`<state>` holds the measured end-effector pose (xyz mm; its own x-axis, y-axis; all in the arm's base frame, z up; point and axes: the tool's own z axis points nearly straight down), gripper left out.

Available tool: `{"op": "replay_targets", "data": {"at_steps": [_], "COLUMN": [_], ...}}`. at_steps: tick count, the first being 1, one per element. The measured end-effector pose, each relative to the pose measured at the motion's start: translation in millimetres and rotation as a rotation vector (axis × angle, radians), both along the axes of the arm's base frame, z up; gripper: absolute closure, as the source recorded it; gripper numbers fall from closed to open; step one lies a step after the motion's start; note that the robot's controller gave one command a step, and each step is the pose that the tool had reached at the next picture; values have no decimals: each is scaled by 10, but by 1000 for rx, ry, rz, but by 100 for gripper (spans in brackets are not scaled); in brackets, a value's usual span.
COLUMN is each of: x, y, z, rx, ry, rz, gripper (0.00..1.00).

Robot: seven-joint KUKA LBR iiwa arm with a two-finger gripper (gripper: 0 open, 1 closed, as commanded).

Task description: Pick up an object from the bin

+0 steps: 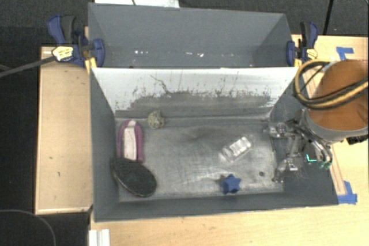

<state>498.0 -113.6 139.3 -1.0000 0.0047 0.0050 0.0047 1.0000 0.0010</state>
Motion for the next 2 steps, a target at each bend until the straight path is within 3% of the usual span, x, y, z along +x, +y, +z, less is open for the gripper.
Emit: {"op": "replay_targets", "data": {"at_steps": [1, 2], "x": [351, 349], "y": [473, 460], "z": [-691, -677], "rx": [0, -1], "ry": [-6, -4], "rz": [-249, -245], "gripper": [0, 100]}}
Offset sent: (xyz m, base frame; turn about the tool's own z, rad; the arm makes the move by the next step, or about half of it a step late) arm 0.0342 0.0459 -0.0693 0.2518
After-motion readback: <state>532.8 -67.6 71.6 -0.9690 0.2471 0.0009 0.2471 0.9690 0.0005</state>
